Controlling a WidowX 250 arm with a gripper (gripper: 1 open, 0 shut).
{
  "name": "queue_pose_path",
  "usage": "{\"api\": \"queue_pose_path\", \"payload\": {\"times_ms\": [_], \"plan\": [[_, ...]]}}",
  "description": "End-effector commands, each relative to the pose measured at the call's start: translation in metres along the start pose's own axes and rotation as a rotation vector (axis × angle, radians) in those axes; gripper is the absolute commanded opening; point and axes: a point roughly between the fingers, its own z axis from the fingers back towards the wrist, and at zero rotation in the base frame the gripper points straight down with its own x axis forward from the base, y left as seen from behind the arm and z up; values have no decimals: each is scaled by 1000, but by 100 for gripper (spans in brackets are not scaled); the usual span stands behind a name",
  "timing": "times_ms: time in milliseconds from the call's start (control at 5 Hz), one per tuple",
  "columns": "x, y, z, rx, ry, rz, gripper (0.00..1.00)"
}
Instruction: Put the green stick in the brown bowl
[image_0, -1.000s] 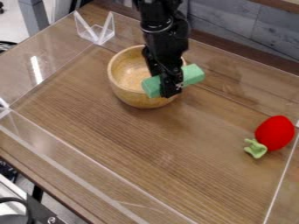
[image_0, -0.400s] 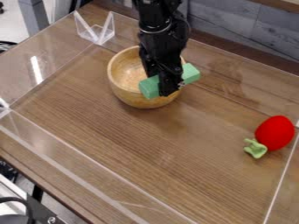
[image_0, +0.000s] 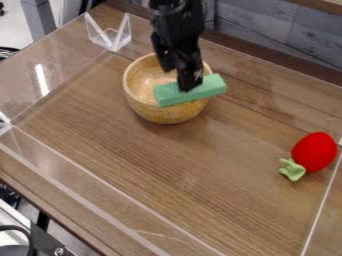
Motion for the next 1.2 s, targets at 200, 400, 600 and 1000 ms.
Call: {"api": "queue_pose_path", "payload": {"times_ms": [200, 400, 600, 1000], "plan": [[31, 14, 67, 17, -128, 0, 100], [33, 7, 76, -9, -138, 1, 100], [35, 5, 83, -46, -136, -26, 100], [15, -8, 70, -112, -69, -39, 0]]}}
